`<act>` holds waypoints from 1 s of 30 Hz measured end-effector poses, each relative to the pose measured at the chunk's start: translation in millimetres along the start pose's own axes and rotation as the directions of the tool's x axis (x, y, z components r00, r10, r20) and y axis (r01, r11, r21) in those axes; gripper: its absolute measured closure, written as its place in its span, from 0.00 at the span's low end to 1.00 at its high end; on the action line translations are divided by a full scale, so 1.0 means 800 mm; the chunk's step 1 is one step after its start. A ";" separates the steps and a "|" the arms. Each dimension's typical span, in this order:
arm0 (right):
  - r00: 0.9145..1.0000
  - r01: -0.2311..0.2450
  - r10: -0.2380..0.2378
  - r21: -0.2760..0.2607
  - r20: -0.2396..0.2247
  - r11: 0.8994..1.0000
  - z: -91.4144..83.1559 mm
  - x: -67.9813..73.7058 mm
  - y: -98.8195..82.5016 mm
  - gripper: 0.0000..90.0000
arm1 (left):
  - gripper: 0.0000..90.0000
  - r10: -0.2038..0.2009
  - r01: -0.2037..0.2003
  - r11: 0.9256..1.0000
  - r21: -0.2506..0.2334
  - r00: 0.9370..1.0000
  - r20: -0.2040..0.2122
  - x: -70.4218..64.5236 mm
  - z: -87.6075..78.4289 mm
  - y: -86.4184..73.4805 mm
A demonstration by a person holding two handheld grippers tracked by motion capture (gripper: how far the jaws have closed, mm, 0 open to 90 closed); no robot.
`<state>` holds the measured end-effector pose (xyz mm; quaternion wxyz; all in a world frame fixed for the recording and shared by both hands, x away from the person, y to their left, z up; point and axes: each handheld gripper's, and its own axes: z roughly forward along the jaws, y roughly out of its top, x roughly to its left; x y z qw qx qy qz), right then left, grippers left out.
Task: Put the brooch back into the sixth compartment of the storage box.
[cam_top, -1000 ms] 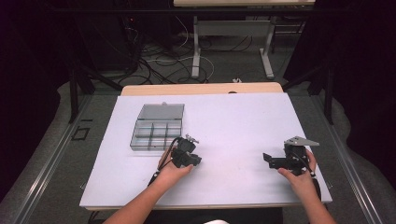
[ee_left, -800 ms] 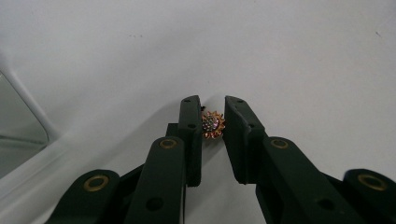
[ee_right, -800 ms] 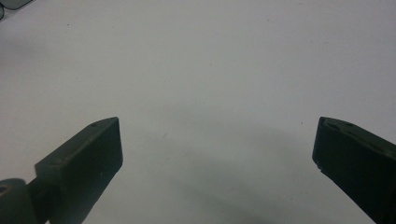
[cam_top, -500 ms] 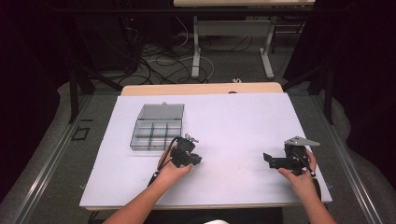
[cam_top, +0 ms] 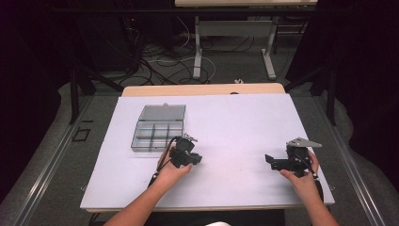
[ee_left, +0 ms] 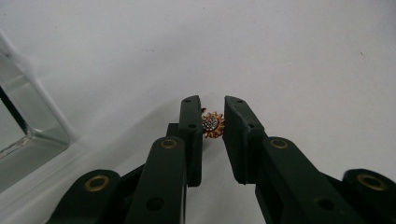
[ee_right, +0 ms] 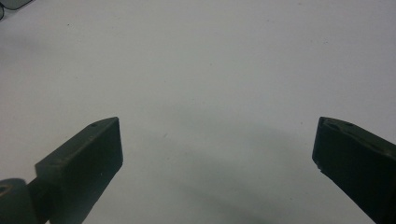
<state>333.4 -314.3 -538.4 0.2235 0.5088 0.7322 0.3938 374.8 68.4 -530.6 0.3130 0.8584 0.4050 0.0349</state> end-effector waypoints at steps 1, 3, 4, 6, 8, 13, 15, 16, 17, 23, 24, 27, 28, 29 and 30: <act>1.000 -0.001 0.001 0.000 0.000 1.000 0.000 0.000 0.000 0.02 | 0.87 -0.001 0.001 1.000 0.002 1.000 0.004 0.000 -0.001 0.000; 1.000 -0.008 0.008 0.002 -0.001 1.000 0.000 0.000 0.000 0.02 | 0.87 -0.005 0.005 1.000 -0.005 1.000 0.000 0.001 -0.004 0.000; 1.000 -0.009 0.009 0.002 -0.001 1.000 0.000 0.000 0.000 0.02 | 0.87 -0.007 0.007 1.000 -0.012 1.000 -0.001 0.001 -0.005 0.000; 1.000 -0.001 0.001 0.000 0.000 1.000 0.000 0.000 0.000 0.02 | 0.87 -0.011 0.011 1.000 -0.015 1.000 0.002 0.002 -0.007 0.001; 1.000 0.000 0.000 0.000 0.000 1.000 0.000 0.000 0.000 0.02 | 0.87 -0.012 0.012 1.000 -0.020 1.000 -0.002 0.003 -0.009 0.001; 1.000 0.002 -0.002 0.002 -0.002 1.000 0.000 0.001 0.000 0.02 | 0.87 -0.027 0.027 0.999 -0.036 1.000 -0.002 0.003 -0.015 0.001; 1.000 -0.001 0.001 0.002 0.000 1.000 0.001 0.001 0.000 0.02 | 0.87 -0.029 0.029 0.999 -0.046 1.000 0.001 0.004 -0.018 0.002; 1.000 0.001 -0.001 0.002 -0.003 1.000 0.000 0.001 0.000 0.02 | 0.87 -0.031 0.031 0.998 -0.046 1.000 0.001 0.005 -0.020 0.002; 1.000 0.002 -0.002 0.002 -0.002 1.000 0.000 0.001 0.000 0.02 | 0.87 -0.036 0.036 0.998 -0.046 0.999 0.002 0.005 -0.022 0.003; 1.000 0.000 0.000 0.000 -0.001 1.000 0.001 0.002 0.000 0.02 | 0.87 -0.063 0.064 0.995 -0.082 0.998 0.016 0.007 -0.031 0.004; 1.000 -0.002 0.002 0.003 -0.002 1.000 0.001 0.003 0.000 0.02 | 0.87 -0.059 0.060 0.995 -0.081 0.998 0.012 0.007 -0.032 0.004; 1.000 0.004 -0.004 0.002 -0.003 1.000 0.001 0.003 0.000 0.02 | 0.87 -0.066 0.067 0.994 -0.087 0.998 0.017 0.010 -0.037 0.005; 1.000 0.003 -0.003 0.003 -0.002 1.000 0.001 0.003 0.000 0.02 | 0.87 -0.070 0.072 0.993 -0.091 0.997 0.018 0.011 -0.039 0.005; 1.000 0.004 -0.004 0.002 -0.004 1.000 0.001 0.003 0.000 0.02 | 0.87 -0.063 0.065 0.994 -0.092 0.998 0.019 0.012 -0.041 0.006; 1.000 0.004 -0.004 0.002 -0.004 1.000 0.001 0.003 0.000 0.02 | 0.87 -0.069 0.071 0.993 -0.095 0.997 0.019 0.013 -0.042 0.006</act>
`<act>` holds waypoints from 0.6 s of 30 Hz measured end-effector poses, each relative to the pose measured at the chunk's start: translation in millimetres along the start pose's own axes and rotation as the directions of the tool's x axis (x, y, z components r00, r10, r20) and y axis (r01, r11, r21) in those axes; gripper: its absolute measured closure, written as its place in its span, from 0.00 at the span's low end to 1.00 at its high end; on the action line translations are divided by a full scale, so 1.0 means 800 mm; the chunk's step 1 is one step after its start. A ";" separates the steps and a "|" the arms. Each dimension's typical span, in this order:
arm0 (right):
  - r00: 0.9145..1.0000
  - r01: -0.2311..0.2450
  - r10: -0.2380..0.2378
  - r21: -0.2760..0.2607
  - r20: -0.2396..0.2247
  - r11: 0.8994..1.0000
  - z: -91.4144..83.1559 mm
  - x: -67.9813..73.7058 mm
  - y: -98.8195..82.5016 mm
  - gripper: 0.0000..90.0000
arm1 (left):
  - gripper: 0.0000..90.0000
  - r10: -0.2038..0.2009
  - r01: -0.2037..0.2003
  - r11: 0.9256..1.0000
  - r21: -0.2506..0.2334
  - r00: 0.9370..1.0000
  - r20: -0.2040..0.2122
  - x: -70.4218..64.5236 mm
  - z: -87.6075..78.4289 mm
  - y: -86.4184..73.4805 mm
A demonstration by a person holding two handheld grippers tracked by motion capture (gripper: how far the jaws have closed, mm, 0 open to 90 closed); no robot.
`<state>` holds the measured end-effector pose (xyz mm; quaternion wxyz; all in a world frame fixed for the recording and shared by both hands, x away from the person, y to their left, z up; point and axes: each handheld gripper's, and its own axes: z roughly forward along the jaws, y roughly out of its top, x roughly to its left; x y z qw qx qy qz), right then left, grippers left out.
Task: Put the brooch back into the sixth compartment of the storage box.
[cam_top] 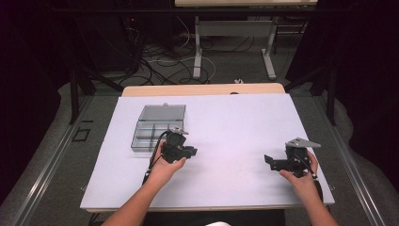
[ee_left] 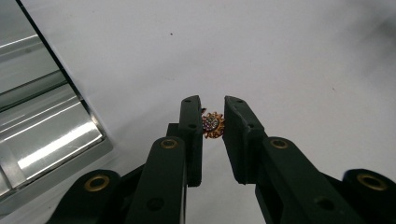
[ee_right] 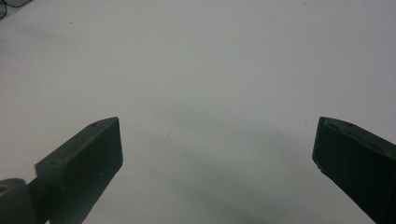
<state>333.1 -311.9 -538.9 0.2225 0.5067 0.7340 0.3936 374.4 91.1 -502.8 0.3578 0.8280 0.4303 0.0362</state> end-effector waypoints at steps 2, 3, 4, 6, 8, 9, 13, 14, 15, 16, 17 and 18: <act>1.000 -0.001 0.001 0.001 -0.001 1.000 -0.001 0.000 0.000 0.01 | 0.87 -0.003 0.003 1.000 -0.005 1.000 -0.006 0.001 -0.002 0.000; 1.000 -0.001 0.001 0.000 -0.002 1.000 -0.001 0.000 0.001 0.01 | 0.87 -0.004 0.004 1.000 -0.006 1.000 0.001 0.003 -0.004 0.001; 1.000 -0.003 0.003 -0.002 -0.005 1.000 -0.002 0.000 0.001 0.01 | 0.87 -0.005 0.005 1.000 -0.009 1.000 -0.003 0.004 -0.006 0.001; 1.000 -0.002 0.002 -0.003 0.001 1.000 -0.002 -0.001 0.001 0.00 | 0.87 -0.006 0.006 1.000 -0.018 1.000 0.002 0.005 -0.008 0.001; 1.000 -0.009 0.009 -0.005 0.005 1.000 -0.002 0.000 0.001 0.00 | 0.87 -0.009 0.009 1.000 -0.016 1.000 -0.001 0.007 -0.011 0.002; 1.000 -0.007 0.007 -0.004 0.010 1.000 -0.002 -0.001 0.001 0.00 | 0.87 -0.015 0.015 1.000 -0.024 1.000 -0.004 0.007 -0.013 0.002; 1.000 -0.011 0.011 -0.002 0.016 1.000 -0.002 -0.001 0.001 0.00 | 0.87 -0.013 0.012 0.999 -0.039 1.000 -0.009 0.012 -0.017 0.003; 1.000 -0.011 0.011 -0.004 0.014 1.000 -0.002 -0.002 0.001 0.00 | 0.87 -0.029 0.029 0.999 -0.035 0.999 -0.013 0.011 -0.018 0.003; 1.000 -0.011 0.011 -0.003 0.017 1.000 -0.002 -0.002 0.001 0.00 | 0.87 -0.041 0.040 0.998 -0.046 0.999 -0.012 0.012 -0.020 0.003; 1.000 -0.007 0.007 -0.004 0.019 1.000 -0.002 -0.003 0.001 0.00 | 0.87 -0.031 0.031 0.999 -0.043 0.999 -0.015 0.013 -0.021 0.004; 1.000 -0.013 0.014 -0.003 0.017 1.000 -0.002 -0.003 0.002 0.00 | 0.87 -0.028 0.027 0.999 -0.046 1.000 -0.012 0.015 -0.023 0.004; 1.000 -0.020 0.020 -0.002 0.018 1.000 -0.002 -0.003 0.002 0.00 | 0.87 -0.039 0.039 0.998 -0.051 0.999 -0.010 0.015 -0.023 0.004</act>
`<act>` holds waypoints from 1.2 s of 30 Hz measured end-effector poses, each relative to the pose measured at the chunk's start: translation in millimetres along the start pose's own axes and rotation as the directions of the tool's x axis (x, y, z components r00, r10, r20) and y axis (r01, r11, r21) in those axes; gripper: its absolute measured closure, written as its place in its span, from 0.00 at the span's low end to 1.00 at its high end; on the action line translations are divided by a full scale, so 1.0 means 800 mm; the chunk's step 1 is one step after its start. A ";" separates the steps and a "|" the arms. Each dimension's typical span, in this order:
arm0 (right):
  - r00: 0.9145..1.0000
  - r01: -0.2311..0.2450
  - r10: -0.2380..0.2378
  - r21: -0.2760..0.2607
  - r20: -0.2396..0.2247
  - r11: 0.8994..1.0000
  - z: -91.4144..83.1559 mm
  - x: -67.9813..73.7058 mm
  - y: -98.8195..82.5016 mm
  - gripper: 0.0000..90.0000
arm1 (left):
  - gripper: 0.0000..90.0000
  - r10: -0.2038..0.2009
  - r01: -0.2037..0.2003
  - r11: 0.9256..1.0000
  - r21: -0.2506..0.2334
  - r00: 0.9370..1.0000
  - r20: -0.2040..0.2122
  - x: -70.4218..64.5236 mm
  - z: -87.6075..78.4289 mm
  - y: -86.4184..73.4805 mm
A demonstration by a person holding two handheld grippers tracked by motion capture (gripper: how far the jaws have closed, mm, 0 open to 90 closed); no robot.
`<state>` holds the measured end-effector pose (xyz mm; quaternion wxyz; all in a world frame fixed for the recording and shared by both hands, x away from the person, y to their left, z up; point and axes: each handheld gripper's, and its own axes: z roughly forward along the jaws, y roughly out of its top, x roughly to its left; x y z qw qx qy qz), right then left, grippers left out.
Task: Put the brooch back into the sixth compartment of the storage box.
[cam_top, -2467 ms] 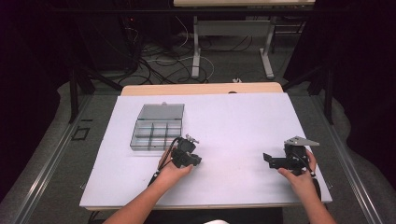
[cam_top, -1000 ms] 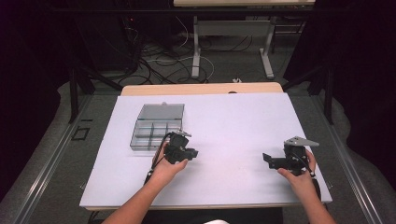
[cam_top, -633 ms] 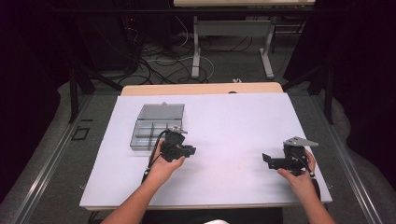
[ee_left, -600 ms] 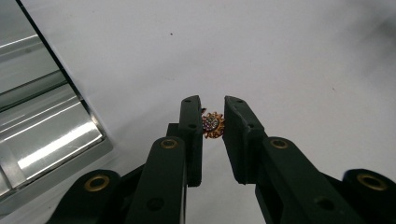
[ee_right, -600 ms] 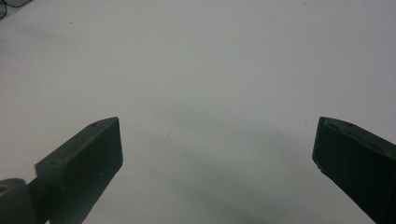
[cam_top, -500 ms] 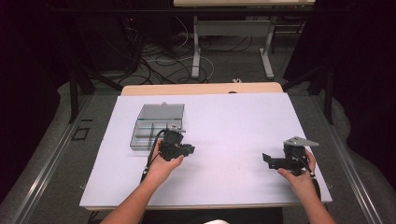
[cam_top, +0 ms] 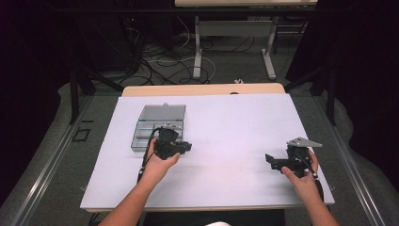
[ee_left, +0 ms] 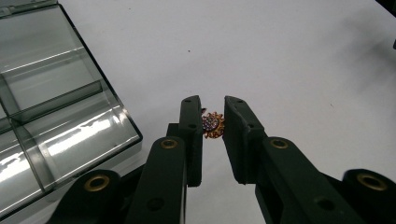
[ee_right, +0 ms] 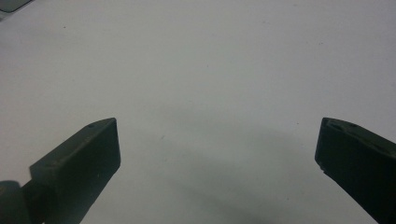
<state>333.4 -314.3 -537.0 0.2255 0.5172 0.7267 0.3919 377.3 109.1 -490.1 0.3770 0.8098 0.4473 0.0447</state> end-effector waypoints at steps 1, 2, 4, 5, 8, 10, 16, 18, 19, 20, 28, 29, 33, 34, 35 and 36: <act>1.000 0.001 -0.001 -0.002 0.002 1.000 0.000 -0.001 0.000 0.00 | 0.87 0.001 -0.001 1.000 0.000 1.000 -0.003 0.001 -0.002 0.000; 1.000 -0.007 0.007 0.000 0.003 1.000 0.000 -0.001 0.000 0.00 | 0.87 0.000 0.000 1.000 -0.002 1.000 -0.001 0.002 -0.002 0.000; 1.000 -0.003 0.003 0.000 0.005 1.000 0.000 -0.002 0.000 0.00 | 0.87 -0.001 0.001 1.000 -0.005 1.000 -0.004 0.004 -0.004 0.001; 1.000 -0.007 0.007 0.001 0.004 1.000 0.000 -0.002 0.000 0.00 | 0.87 -0.013 0.013 1.000 -0.011 1.000 0.000 0.005 -0.005 0.001; 1.000 -0.011 0.011 0.004 0.008 1.000 0.001 -0.003 0.000 0.00 | 0.87 -0.020 0.020 1.000 -0.011 1.000 -0.004 0.008 -0.008 0.001; 1.000 -0.008 0.008 0.005 0.005 1.000 0.001 -0.003 -0.001 0.00 | 0.87 -0.014 0.014 1.000 -0.014 1.000 -0.003 0.011 -0.010 0.002; 1.000 -0.010 0.010 0.005 -0.003 1.000 0.000 -0.003 0.000 0.00 | 0.87 -0.037 0.037 0.999 -0.033 0.999 -0.008 0.017 -0.017 0.003; 1.000 -0.008 0.008 0.006 -0.006 1.000 0.000 -0.003 -0.001 0.00 | 0.87 -0.038 0.037 0.999 -0.034 0.999 -0.011 0.020 -0.020 0.003; 1.000 -0.008 0.008 0.007 -0.005 1.000 0.000 -0.003 -0.001 0.00 | 0.87 -0.041 0.041 0.999 -0.036 0.999 -0.010 0.022 -0.021 0.003; 1.000 -0.010 0.010 0.008 -0.006 1.000 0.000 -0.002 -0.001 0.00 | 0.87 -0.046 0.046 0.998 -0.041 0.999 -0.017 0.023 -0.023 0.003; 1.000 -0.008 0.008 0.017 -0.010 1.000 0.002 0.000 -0.001 0.00 | 0.87 -0.071 0.070 0.996 -0.058 0.997 -0.027 0.037 -0.031 0.002; 1.000 -0.005 0.005 0.017 -0.009 1.000 0.002 -0.001 -0.001 0.00 | 0.87 -0.075 0.073 0.996 -0.059 0.997 -0.028 0.038 -0.031 0.002; 1.000 -0.005 0.005 0.016 -0.008 1.000 0.002 -0.003 -0.002 0.00 | 0.87 -0.089 0.087 0.995 -0.052 0.996 -0.027 0.045 -0.033 0.002; 1.000 -0.007 0.007 0.014 -0.007 1.000 0.001 -0.003 -0.001 0.00 | 0.87 -0.092 0.091 0.995 -0.049 0.995 -0.027 0.047 -0.034 0.002; 1.000 -0.006 0.006 0.013 -0.003 1.000 0.001 -0.003 -0.001 0.00 | 0.87 -0.094 0.092 0.994 -0.057 0.995 -0.030 0.048 -0.033 0.001; 1.000 -0.004 0.004 0.014 -0.004 1.000 0.001 -0.003 -0.001 0.00 | 0.87 -0.095 0.093 0.994 -0.057 0.995 -0.032 0.049 -0.033 0.001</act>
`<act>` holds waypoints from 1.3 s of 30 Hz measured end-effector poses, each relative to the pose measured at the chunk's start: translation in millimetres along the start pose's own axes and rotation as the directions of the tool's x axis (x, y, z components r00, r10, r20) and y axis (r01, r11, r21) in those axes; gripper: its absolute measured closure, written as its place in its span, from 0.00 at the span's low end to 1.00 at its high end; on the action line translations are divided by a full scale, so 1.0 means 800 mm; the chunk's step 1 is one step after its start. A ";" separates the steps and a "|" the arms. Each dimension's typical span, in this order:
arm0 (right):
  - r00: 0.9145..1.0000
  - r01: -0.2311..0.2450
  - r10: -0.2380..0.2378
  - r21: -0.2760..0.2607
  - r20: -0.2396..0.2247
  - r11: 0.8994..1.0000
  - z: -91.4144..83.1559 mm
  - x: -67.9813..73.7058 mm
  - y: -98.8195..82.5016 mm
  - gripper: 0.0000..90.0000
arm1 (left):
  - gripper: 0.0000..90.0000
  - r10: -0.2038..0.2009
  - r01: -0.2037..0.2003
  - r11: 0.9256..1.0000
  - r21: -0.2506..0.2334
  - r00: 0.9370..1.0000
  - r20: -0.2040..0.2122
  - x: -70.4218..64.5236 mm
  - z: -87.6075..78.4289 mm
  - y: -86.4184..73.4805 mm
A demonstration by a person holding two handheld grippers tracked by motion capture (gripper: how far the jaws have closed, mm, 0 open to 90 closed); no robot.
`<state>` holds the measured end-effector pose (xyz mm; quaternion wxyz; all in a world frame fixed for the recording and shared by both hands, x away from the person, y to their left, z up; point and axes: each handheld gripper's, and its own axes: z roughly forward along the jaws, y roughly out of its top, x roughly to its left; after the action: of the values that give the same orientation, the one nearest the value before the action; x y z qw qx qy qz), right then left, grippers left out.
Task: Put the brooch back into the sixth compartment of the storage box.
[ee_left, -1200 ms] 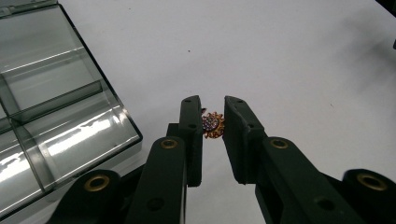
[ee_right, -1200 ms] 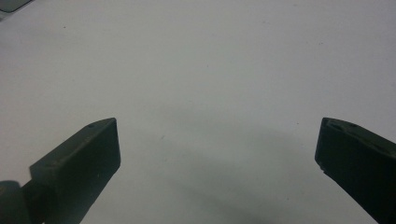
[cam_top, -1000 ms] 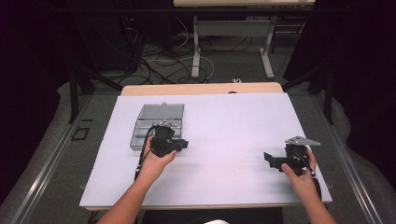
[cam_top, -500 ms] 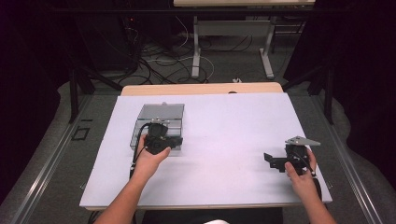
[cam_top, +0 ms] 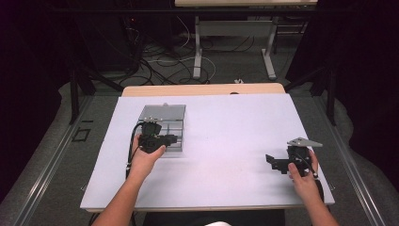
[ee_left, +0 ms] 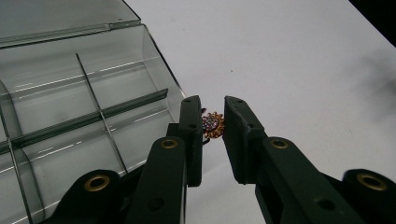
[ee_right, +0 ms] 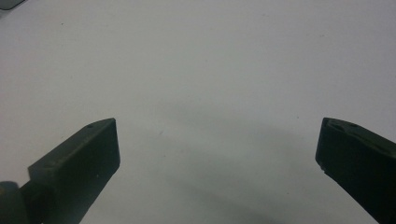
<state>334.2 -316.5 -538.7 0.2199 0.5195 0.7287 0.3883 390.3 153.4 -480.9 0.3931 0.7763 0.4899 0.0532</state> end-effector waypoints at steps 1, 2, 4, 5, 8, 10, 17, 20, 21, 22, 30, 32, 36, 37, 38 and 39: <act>1.000 0.000 0.000 0.001 -0.002 1.000 0.000 0.000 0.000 0.00 | 0.87 -0.002 0.002 1.000 -0.001 1.000 0.000 0.001 0.000 0.000; 1.000 0.001 -0.001 0.001 -0.001 1.000 0.000 0.000 0.000 0.00 | 0.87 -0.003 0.003 1.000 0.006 1.000 0.000 0.002 0.000 0.000; 1.000 0.002 -0.002 0.000 -0.001 1.000 0.001 0.001 0.000 0.00 | 0.87 -0.013 0.013 1.000 -0.005 1.000 -0.004 0.004 0.002 0.000; 1.000 0.001 -0.001 0.000 -0.004 1.000 0.000 0.001 0.000 0.00 | 0.87 -0.017 0.017 1.000 -0.003 1.000 -0.010 0.005 0.003 0.000; 1.000 0.002 -0.002 0.001 -0.005 1.000 0.001 0.001 0.000 0.00 | 0.87 -0.028 0.028 1.000 -0.002 0.999 -0.015 0.010 0.005 0.000; 1.000 0.004 -0.004 0.003 -0.004 1.000 0.001 0.001 0.000 0.00 | 0.87 -0.031 0.031 0.999 0.011 0.999 -0.018 0.013 0.006 0.000; 1.000 -0.002 0.002 0.007 -0.007 1.000 0.001 0.002 0.000 0.00 | 0.87 -0.034 0.035 0.999 0.014 0.999 -0.033 0.019 0.014 -0.002; 1.000 0.003 -0.003 0.010 -0.010 1.000 0.002 0.002 0.000 0.00 | 0.87 -0.032 0.032 0.999 0.012 0.999 -0.037 0.020 0.017 -0.002; 1.000 0.003 -0.003 0.010 -0.011 1.000 0.002 0.002 0.000 0.00 | 0.87 -0.029 0.030 0.999 0.014 0.999 -0.039 0.020 0.017 -0.002; 1.000 0.003 -0.003 0.010 -0.011 1.000 0.002 0.002 0.000 0.00 | 0.87 -0.027 0.027 1.000 0.014 0.999 -0.042 0.021 0.018 -0.002; 1.000 0.004 -0.004 0.010 -0.013 1.000 0.002 0.002 0.000 0.00 | 0.87 -0.029 0.031 0.999 0.033 0.998 -0.059 0.025 0.029 -0.005; 1.000 0.008 -0.007 0.012 -0.012 1.000 0.002 0.002 0.000 0.00 | 0.87 -0.029 0.031 0.999 0.034 0.998 -0.062 0.025 0.031 -0.006; 1.000 0.009 -0.009 0.014 -0.013 1.000 0.002 0.002 -0.001 0.00 | 0.87 -0.025 0.028 0.999 0.040 0.998 -0.066 0.027 0.036 -0.007; 1.000 0.009 -0.009 0.015 -0.013 1.000 0.003 0.002 -0.001 0.00 | 0.87 -0.021 0.024 0.999 0.044 0.998 -0.066 0.027 0.036 -0.008; 1.000 0.010 -0.010 0.015 -0.013 1.000 0.003 0.002 -0.001 0.00 | 0.87 -0.020 0.023 0.999 0.040 0.998 -0.066 0.027 0.037 -0.008; 1.000 0.010 -0.010 0.015 -0.013 1.000 0.003 0.002 -0.001 0.00 | 0.87 -0.017 0.020 0.999 0.039 0.998 -0.066 0.028 0.039 -0.008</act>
<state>334.6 -314.2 -540.4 0.2131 0.5149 0.7356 0.3851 411.2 155.4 -513.2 0.3619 0.7772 0.5106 0.0652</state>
